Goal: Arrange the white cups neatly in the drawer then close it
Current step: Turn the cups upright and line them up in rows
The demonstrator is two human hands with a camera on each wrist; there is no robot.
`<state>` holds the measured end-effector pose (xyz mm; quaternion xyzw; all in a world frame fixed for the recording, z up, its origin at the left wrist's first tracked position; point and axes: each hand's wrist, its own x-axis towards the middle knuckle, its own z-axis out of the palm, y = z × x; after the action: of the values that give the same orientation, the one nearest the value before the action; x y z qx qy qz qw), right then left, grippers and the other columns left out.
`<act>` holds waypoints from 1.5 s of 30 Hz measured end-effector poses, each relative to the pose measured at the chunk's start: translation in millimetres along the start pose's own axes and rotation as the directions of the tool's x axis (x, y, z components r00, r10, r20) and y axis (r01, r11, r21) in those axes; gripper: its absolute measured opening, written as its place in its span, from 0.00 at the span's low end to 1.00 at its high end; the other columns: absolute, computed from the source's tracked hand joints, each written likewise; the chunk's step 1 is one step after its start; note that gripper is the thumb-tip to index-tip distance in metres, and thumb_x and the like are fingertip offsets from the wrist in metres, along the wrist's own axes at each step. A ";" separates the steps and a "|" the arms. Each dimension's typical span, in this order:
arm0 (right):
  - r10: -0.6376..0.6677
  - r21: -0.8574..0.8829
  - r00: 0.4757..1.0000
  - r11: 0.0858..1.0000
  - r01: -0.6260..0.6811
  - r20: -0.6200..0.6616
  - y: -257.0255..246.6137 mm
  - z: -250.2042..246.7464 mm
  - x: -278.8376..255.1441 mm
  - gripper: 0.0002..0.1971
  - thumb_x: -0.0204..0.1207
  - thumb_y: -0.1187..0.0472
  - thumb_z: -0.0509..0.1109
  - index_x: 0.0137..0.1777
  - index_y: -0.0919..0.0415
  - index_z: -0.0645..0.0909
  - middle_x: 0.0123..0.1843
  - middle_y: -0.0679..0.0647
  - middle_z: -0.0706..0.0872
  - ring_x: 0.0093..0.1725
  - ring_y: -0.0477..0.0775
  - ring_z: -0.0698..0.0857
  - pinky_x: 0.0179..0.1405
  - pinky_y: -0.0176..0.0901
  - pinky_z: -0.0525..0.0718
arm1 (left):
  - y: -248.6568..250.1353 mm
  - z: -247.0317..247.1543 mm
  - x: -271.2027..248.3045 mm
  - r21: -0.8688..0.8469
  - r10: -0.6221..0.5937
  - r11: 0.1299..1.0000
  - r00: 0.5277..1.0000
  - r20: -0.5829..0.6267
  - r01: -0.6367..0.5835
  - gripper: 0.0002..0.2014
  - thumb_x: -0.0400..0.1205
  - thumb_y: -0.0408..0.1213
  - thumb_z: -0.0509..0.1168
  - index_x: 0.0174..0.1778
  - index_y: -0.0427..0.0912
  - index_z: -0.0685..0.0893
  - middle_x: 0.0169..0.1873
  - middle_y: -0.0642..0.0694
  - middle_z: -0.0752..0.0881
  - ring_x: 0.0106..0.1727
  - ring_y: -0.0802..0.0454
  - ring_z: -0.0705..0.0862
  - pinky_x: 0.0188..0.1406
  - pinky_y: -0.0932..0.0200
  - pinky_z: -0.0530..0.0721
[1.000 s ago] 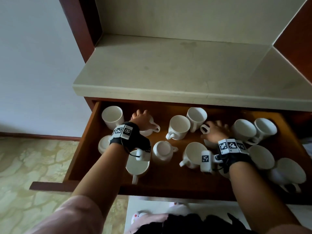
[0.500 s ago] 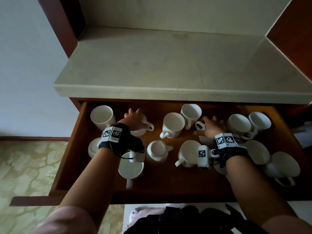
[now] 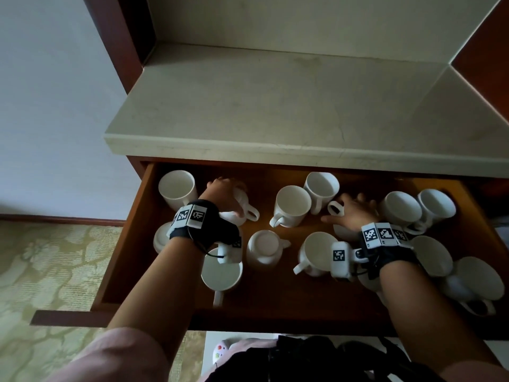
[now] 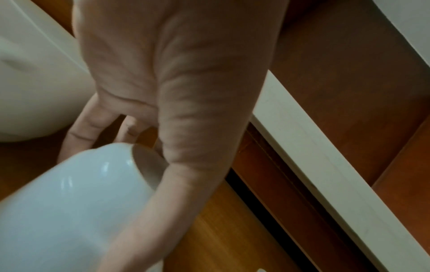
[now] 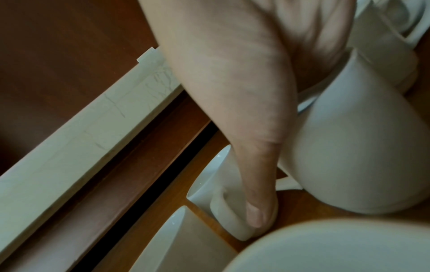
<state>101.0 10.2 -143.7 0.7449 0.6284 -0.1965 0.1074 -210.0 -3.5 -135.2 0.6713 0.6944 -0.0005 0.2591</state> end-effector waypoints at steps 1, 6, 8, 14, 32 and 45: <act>0.000 0.000 1.000 1.000 0.000 -0.001 0.2 -0.1 -0.1 0.41 0.66 0.33 0.72 0.74 0.51 0.63 0.77 0.61 0.60 0.76 0.71 0.60 0.72 0.65 0.66 | -0.7 -0.5 -0.6 0.001 0.001 1.000 1.000 -0.011 -0.001 0.31 0.63 0.45 0.81 0.64 0.55 0.81 0.62 0.49 0.82 0.68 0.45 0.74 0.65 0.52 0.69; 0.000 0.006 1.000 1.000 0.000 0.011 -0.2 -0.4 0.0 0.40 0.66 0.34 0.72 0.74 0.50 0.63 0.77 0.60 0.59 0.76 0.71 0.59 0.72 0.67 0.66 | -2.2 -3.4 -1.0 -0.104 -0.089 0.991 0.995 -0.047 0.084 0.33 0.62 0.47 0.81 0.64 0.55 0.79 0.61 0.45 0.83 0.62 0.45 0.79 0.51 0.57 0.78; 0.001 0.011 1.000 1.000 -0.002 0.011 -0.6 -0.8 -0.2 0.40 0.67 0.34 0.72 0.75 0.50 0.63 0.77 0.60 0.59 0.77 0.71 0.58 0.73 0.68 0.65 | -4.1 -7.3 0.1 -0.187 -0.147 0.973 0.988 -0.054 0.135 0.37 0.63 0.50 0.80 0.68 0.52 0.76 0.63 0.43 0.81 0.63 0.43 0.79 0.52 0.55 0.81; -0.001 0.023 1.000 1.000 0.000 0.018 0.1 -1.7 -0.7 0.41 0.68 0.34 0.71 0.77 0.50 0.62 0.79 0.60 0.57 0.78 0.71 0.56 0.74 0.67 0.64 | -13.2 -13.1 -8.1 -0.530 -0.294 0.792 0.950 0.102 0.302 0.45 0.57 0.68 0.74 0.68 0.47 0.76 0.58 0.41 0.84 0.53 0.39 0.85 0.51 0.44 0.88; -0.017 0.038 1.000 0.999 0.017 0.021 0.3 -5.6 -1.1 0.33 0.71 0.38 0.70 0.72 0.52 0.66 0.75 0.60 0.63 0.75 0.69 0.61 0.70 0.63 0.69 | -23.3 -34.1 -44.3 -0.882 -0.151 0.338 0.944 0.293 0.328 0.20 0.81 0.49 0.63 0.57 0.33 0.80 0.44 0.27 0.85 0.35 0.33 0.88 0.31 0.45 0.88; 0.007 -0.012 1.000 1.000 -0.007 -0.001 -1.9 -4.4 -0.8 0.33 0.72 0.41 0.71 0.74 0.50 0.66 0.76 0.59 0.63 0.74 0.69 0.62 0.71 0.63 0.69 | -7.8 -42.9 -59.6 -0.893 0.046 0.291 0.927 0.372 0.344 0.36 0.63 0.45 0.81 0.61 0.32 0.76 0.42 0.29 0.89 0.42 0.36 0.90 0.44 0.40 0.89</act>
<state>99.7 11.6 -139.2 0.7466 0.6270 -0.1922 0.1122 -234.8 -44.9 -79.3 0.3095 0.5666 0.2719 0.7136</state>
